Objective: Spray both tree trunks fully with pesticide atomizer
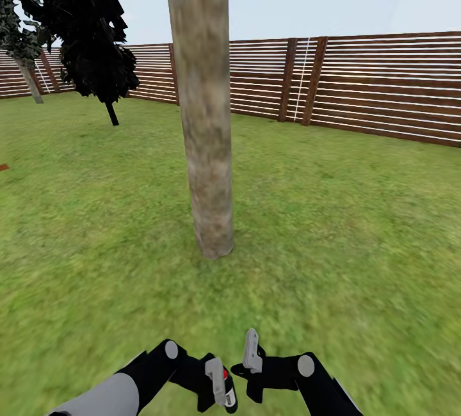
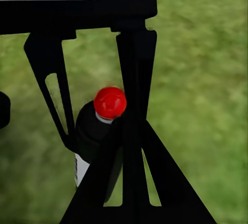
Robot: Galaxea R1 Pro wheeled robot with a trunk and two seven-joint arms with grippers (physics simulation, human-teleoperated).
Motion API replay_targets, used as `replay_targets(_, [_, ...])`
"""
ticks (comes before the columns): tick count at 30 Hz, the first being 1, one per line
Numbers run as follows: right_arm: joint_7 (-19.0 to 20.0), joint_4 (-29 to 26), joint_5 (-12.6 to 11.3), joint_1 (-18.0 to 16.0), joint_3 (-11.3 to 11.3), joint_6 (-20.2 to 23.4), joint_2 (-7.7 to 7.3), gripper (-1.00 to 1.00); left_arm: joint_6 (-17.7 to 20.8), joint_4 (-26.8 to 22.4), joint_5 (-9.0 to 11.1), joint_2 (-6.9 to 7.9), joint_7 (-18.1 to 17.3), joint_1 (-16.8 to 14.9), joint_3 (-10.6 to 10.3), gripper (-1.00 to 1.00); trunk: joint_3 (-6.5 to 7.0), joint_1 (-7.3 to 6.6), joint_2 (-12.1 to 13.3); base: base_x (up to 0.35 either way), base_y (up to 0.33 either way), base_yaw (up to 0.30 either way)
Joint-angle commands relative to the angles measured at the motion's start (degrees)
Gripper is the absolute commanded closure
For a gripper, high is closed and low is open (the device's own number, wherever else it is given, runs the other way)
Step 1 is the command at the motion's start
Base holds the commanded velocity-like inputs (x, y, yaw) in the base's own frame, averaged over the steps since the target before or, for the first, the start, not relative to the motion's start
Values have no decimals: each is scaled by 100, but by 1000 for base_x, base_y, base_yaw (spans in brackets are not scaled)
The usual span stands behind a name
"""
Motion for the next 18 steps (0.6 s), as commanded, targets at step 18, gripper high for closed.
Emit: replay_targets(18, [25,-5,44,-3,-41,-27,10,100,-74,-9,222,-13,-3,-14,42,100,-5,-1,-2,0,0,0])
